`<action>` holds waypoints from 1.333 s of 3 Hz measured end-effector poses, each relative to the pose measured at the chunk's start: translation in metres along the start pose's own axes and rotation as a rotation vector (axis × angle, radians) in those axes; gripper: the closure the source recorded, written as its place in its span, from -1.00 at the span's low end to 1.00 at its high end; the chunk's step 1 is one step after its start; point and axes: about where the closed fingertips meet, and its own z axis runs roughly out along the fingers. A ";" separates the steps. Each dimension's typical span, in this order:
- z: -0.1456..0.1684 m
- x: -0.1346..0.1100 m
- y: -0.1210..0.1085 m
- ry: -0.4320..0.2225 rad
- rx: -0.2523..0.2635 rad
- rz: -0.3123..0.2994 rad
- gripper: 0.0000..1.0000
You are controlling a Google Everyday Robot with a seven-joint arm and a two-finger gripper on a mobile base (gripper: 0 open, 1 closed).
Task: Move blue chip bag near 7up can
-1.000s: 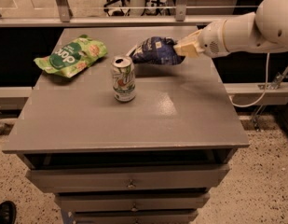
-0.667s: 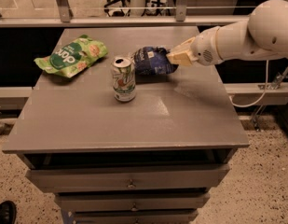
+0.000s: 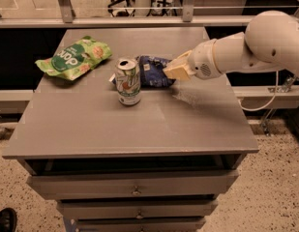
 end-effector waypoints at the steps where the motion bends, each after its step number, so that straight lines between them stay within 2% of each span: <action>1: 0.000 0.005 0.007 0.016 -0.007 0.000 0.20; 2: -0.005 0.008 0.012 0.025 -0.016 -0.007 -0.26; 3: -0.016 0.012 0.016 0.036 -0.038 -0.021 -0.89; 4: -0.025 0.016 0.018 0.044 -0.053 -0.029 -1.00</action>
Offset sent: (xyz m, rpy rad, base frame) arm -0.0215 -0.0096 -0.0045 -0.0337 0.0196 0.0196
